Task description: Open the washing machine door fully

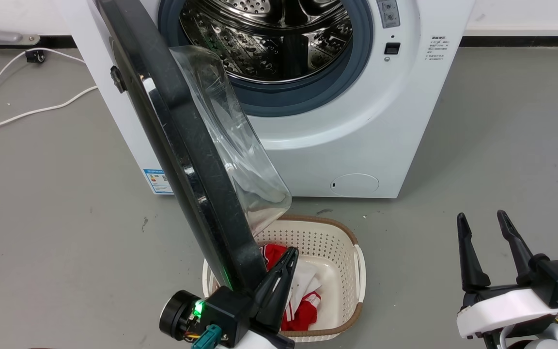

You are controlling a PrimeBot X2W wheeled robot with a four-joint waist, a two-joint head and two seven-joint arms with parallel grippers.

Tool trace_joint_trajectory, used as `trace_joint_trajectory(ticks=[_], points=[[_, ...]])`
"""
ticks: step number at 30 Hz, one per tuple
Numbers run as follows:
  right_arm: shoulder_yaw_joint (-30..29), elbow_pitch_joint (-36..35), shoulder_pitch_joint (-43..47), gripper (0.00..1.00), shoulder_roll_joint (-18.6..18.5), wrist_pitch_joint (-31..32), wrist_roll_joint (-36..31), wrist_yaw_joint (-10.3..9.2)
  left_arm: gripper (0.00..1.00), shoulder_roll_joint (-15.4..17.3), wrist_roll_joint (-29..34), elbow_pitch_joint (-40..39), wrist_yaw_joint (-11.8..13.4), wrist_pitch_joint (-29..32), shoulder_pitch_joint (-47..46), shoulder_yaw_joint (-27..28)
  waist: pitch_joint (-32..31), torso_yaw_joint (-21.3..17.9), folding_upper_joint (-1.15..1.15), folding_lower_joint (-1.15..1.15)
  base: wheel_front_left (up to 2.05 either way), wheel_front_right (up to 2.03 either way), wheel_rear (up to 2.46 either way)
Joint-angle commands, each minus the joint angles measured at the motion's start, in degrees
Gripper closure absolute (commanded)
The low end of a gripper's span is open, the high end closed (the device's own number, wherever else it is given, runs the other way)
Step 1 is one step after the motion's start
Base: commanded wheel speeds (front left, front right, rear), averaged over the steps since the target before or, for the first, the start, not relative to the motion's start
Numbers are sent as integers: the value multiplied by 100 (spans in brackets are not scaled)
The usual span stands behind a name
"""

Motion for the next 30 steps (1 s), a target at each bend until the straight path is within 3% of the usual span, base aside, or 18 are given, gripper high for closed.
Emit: trace_joint_trajectory(ticks=[1, 9, 30], points=[[21, 9, -79, 0, 15, 6, 35, -4, 100, 51, -9, -25, 49, -18, 4, 54, -5, -3, 0, 0, 0, 0, 0], [8, -45, -20, 0, 15, 18, 14, -4, 100, 148, -37, -177, 178, -58, 318, 87, -23, 243, 0, 0, 0, 0, 0], [-75, -232, 70, 0, 12, 217, -114, -4, 100, 503, -145, -505, 688, -73, 977, 593, -10, 1730, 0, 0, 0, 0, 0]])
